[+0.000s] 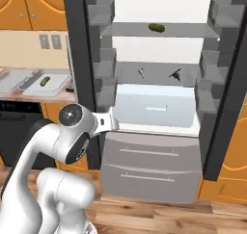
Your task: Place one cucumber and one fish in each tupperware on the nearby counter, to pack two identical lunches.
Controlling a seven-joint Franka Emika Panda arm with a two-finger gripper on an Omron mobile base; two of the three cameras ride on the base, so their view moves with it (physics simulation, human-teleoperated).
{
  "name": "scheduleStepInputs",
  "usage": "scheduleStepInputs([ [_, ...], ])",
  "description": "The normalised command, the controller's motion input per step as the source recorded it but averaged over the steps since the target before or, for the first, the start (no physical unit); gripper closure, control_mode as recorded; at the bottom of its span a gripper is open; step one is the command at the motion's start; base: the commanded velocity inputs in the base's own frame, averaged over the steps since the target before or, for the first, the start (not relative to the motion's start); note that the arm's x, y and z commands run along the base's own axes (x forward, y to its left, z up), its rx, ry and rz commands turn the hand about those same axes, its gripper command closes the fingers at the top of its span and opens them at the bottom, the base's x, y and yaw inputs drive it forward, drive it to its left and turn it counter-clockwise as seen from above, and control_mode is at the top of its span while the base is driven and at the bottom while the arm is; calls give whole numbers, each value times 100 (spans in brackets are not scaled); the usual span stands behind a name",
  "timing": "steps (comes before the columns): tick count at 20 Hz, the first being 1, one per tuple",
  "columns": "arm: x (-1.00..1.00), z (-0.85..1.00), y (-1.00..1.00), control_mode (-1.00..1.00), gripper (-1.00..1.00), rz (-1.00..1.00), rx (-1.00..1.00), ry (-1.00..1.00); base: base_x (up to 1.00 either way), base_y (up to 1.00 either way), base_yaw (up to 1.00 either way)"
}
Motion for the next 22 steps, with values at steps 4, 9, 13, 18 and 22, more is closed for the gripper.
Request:
scheduleStepInputs([
  [4,0,0,0,100,-100,0,0,0,20,-99,0],
  [9,0,0,0,100,-100,0,0,0,46,-32,1],
  [13,0,0,0,100,-100,0,0,0,92,0,3],
  [18,0,0,0,100,-100,0,0,0,80,-34,0],
  [22,0,0,0,100,-100,0,0,0,66,-39,0],
])
